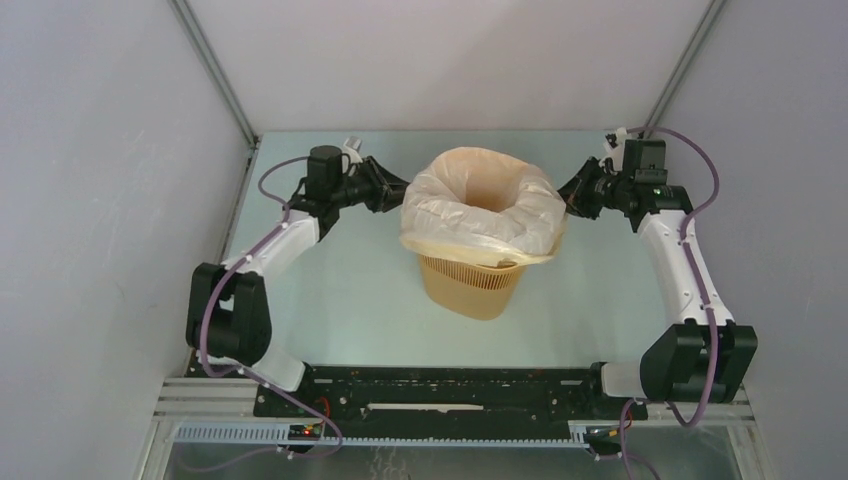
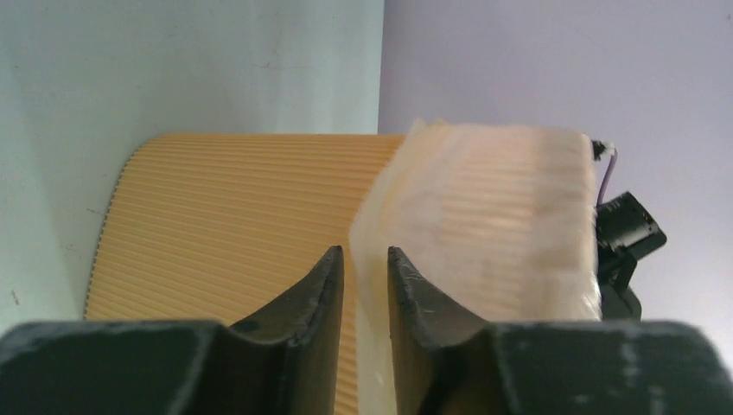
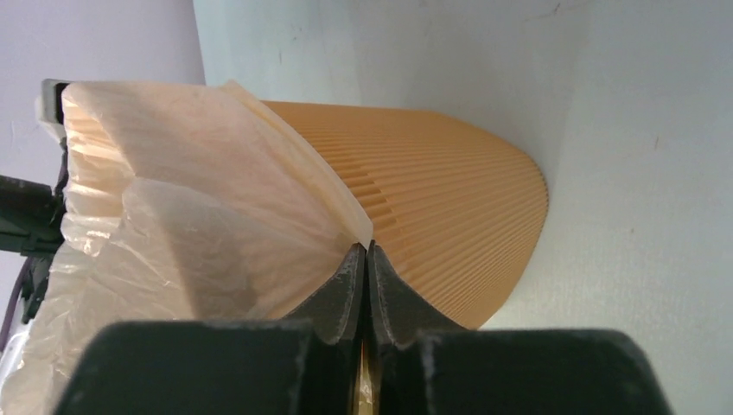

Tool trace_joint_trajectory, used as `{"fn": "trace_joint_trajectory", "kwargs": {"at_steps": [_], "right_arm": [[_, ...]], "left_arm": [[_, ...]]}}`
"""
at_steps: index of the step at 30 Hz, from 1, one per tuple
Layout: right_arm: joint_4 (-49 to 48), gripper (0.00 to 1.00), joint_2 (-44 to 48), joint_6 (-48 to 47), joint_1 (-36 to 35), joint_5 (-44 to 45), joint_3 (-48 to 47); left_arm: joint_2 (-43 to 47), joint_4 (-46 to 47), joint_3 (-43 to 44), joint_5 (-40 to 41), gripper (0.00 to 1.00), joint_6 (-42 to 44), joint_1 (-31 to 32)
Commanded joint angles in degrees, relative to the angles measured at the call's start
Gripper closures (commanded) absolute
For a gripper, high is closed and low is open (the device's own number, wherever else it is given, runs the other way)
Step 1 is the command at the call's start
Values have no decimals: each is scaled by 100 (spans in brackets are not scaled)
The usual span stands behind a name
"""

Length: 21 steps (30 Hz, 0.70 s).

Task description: Put the trash bags into the trash bin

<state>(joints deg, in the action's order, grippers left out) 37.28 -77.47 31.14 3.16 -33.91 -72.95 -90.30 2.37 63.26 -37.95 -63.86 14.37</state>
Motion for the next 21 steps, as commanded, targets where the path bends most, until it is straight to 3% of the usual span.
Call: {"fn": "trace_joint_trajectory", "kwargs": {"at_steps": [1, 5, 8, 10, 14, 18, 21], "right_arm": [[196, 80, 462, -227, -28, -106, -64], [704, 52, 751, -152, -35, 39, -394], [1465, 42, 938, -280, -39, 352, -762], [1965, 34, 1191, -566, -115, 802, -1027], [2574, 17, 1856, -887, -203, 1232, -1115], [2868, 13, 2452, -804, -187, 932, -764], [2592, 14, 2934, -569, -201, -25, -320]], "left_arm": [[723, -47, -45, 3, 63, 110, -39], [1266, -906, 276, 336, 39, 601, -48], [1631, -1784, 412, 759, 23, 1118, -82], [1929, -2096, 395, 904, 2, 1221, -132], [2472, -2255, 291, 1182, 0, 1166, -163], [2840, -2250, 74, 1121, 0, 968, -163], [3117, -2132, -292, 977, 1, 664, -169]]}}
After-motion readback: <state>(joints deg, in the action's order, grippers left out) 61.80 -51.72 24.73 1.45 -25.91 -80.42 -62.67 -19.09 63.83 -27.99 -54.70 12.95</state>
